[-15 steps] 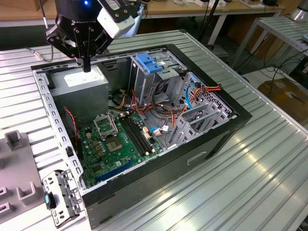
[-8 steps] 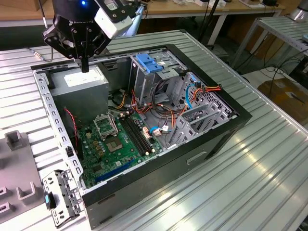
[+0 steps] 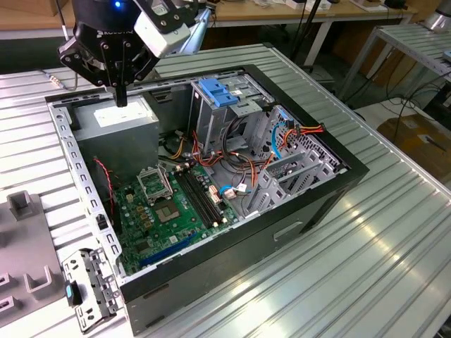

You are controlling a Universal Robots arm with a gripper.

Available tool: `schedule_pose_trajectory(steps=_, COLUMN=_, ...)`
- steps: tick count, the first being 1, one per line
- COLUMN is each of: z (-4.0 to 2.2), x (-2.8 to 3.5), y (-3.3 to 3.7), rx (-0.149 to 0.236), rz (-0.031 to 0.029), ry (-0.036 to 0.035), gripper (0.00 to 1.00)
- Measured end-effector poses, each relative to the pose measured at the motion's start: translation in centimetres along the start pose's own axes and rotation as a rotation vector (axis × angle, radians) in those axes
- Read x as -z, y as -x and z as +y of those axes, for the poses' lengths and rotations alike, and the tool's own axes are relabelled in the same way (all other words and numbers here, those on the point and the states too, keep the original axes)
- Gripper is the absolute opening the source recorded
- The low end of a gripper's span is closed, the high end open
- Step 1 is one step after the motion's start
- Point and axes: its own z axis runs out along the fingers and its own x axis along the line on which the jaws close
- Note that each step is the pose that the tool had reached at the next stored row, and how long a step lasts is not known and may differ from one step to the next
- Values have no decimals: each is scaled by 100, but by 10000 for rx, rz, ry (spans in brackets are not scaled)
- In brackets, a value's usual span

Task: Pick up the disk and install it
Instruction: 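Reach for the disk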

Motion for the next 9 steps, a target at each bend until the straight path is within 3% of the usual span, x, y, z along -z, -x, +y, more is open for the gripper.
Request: schedule_pose_trajectory(steps=9, z=-3, x=0, y=-42, rx=0, rz=10, ry=-1, gripper=11)
